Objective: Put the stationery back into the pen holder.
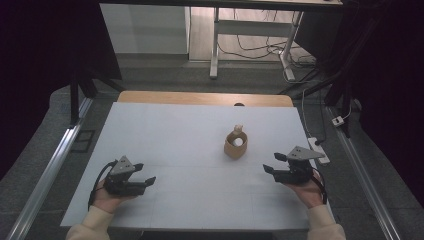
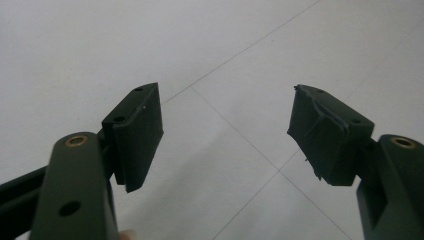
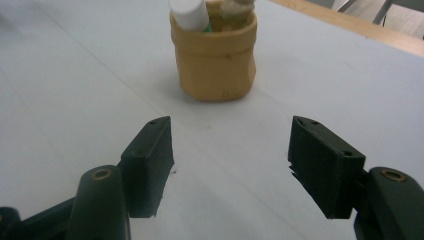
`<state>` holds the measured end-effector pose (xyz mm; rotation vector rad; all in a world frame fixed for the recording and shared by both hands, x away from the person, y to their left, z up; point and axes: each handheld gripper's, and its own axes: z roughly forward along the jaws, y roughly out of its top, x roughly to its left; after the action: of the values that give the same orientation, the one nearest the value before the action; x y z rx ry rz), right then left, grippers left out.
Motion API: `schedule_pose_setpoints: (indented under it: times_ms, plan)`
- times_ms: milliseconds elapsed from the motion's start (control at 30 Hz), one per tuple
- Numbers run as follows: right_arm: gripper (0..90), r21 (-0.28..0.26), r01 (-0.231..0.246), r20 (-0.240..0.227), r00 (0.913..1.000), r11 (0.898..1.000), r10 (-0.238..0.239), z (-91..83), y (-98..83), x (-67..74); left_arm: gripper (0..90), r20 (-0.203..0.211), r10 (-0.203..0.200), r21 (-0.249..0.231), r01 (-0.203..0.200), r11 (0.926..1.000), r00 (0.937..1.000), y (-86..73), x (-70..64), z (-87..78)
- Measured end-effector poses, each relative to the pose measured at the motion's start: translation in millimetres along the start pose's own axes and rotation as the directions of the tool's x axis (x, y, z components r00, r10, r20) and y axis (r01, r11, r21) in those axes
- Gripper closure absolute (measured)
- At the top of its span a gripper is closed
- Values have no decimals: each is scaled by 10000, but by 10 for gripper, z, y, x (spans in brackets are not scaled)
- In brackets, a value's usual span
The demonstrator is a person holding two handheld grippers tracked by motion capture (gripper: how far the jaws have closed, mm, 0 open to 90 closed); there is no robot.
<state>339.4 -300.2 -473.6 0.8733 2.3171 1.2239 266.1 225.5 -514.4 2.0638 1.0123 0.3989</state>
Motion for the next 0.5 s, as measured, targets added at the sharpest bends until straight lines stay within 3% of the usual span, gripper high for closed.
schedule_pose_setpoints:
  times_ms: [233, 500]
  plan:
    - [332, 283, -101, 111, 9999, 9995, 98, -70, -209, -48, 290, 2, 8, 24, -8, 10000, 10000, 2, -12, 7]
    - [329, 624, 6, 128, 9999, 9981, -14, -35, -286, -44, 290, -33, 41, -15, -41, 10000, 10000, 5, -18, -6]
